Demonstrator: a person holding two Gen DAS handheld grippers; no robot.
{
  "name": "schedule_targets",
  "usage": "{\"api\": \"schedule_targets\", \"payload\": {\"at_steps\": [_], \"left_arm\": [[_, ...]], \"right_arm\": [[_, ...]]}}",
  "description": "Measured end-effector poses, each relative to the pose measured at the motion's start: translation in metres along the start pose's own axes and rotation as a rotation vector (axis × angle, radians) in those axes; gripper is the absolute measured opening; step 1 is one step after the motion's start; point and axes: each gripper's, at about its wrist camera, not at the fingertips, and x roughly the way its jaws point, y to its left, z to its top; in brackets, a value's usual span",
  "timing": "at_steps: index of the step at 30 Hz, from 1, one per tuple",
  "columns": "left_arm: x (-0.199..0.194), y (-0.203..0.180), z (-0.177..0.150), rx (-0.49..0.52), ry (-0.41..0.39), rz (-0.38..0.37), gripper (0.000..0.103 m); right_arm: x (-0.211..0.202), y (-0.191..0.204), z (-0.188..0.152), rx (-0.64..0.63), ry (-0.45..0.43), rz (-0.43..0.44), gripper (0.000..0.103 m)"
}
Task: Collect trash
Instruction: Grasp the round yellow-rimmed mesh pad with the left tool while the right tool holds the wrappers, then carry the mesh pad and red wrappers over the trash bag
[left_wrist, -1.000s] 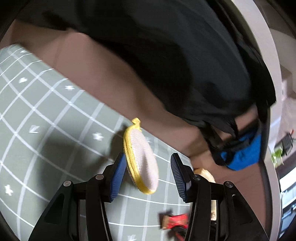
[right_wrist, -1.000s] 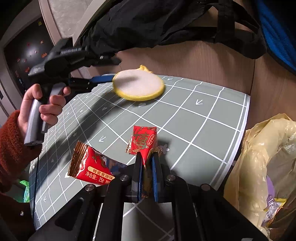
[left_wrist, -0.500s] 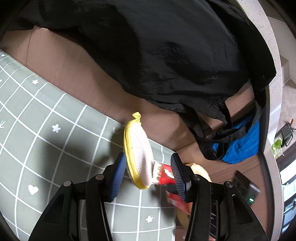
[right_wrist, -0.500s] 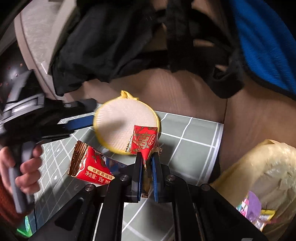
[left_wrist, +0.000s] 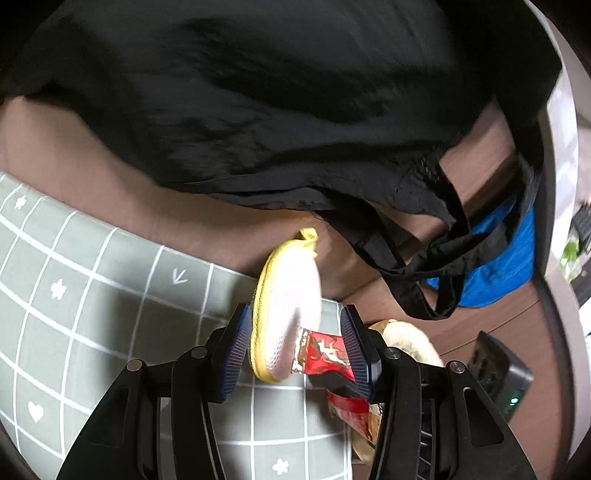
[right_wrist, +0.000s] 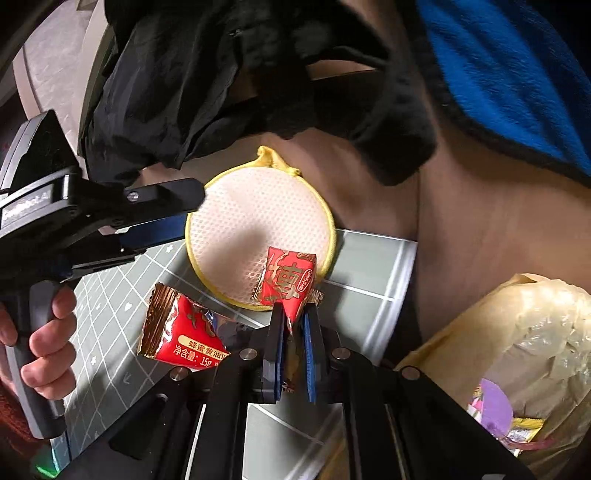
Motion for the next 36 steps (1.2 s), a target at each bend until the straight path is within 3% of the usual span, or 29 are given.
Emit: {"api": "schedule_targets", "payload": {"at_steps": [2,4,7,15,19,22,26,31,33,36], "left_arm": [[0.006,-0.006,0.001,0.031,0.001,0.020,0.043],[0.009,-0.009,0.001,0.046,-0.001,0.039,0.025],[0.009,-0.012,0.001,0.074,-0.011,0.058,0.013],[-0.002,-0.019,-0.011,0.117,-0.008,0.036,0.011],[-0.006,-0.020,-0.016,0.112,0.008,-0.001,0.012],[-0.002,-0.018,-0.013,0.099,0.018,-0.006,0.024],[0.003,-0.012,-0.007,0.069,0.032,-0.030,0.028],[0.016,-0.010,-0.004,0.046,0.053,-0.013,0.026],[0.013,-0.009,-0.005,0.047,0.042,0.027,0.013],[0.002,-0.009,-0.012,0.068,0.018,0.053,0.013]], "right_arm": [[-0.002,-0.006,0.001,0.008,-0.003,-0.005,0.009],[-0.005,-0.012,0.001,0.019,-0.012,-0.009,0.009],[-0.006,-0.017,0.003,0.025,-0.023,-0.021,0.009],[-0.021,-0.042,0.002,0.090,-0.094,-0.086,0.009],[-0.008,-0.052,0.006,0.113,-0.045,-0.064,0.009],[0.000,-0.049,0.005,0.101,-0.030,-0.066,0.009],[0.000,-0.047,0.004,0.093,-0.037,-0.054,0.009],[-0.002,-0.043,0.002,0.062,-0.038,-0.062,0.009],[-0.004,-0.040,0.002,0.062,-0.044,-0.060,0.009],[-0.009,-0.031,0.003,0.042,-0.054,-0.061,0.009]]}}
